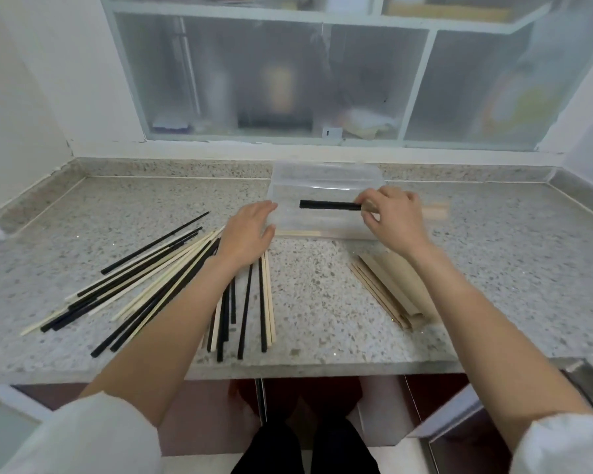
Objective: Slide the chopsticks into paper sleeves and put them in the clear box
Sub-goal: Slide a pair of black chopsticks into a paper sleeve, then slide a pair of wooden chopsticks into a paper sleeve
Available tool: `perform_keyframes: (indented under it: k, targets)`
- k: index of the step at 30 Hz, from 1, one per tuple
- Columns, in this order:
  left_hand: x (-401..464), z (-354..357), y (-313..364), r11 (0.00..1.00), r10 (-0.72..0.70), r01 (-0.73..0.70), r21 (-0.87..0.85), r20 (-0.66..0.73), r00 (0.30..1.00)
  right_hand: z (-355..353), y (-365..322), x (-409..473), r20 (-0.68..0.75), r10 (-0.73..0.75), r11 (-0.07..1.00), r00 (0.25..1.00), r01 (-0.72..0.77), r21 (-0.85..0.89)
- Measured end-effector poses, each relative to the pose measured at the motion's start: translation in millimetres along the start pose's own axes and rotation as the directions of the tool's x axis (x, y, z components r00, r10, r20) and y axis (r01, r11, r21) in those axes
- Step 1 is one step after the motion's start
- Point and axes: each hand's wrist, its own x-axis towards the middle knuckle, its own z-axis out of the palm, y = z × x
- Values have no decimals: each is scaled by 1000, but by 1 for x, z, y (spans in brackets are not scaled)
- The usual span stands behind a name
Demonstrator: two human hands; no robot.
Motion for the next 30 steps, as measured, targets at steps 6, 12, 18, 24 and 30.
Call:
perform_keyframes:
  k: [6,12,18,24,30]
  targets:
    - [14,11,-16,983,99,-103,152,30,995,35,3,77,436,117,991,892,-136,12]
    - [11,11,-23,996,82,-83,27,27,996,58,-1,85,471,-29,934,881,-145,327]
    - [-31,1,-2,997,-70,72,30,-39,997,25,-11,11,109,-59,902,992,6,432]
    - [-76,13,5,939,-58,-46,342,288,956,23,3,-75,302,184,982,936,-161,-101]
    - [-98,11,20,937,-51,-42,346,254,966,27,8,-98,339,262,957,904,-197,-215]
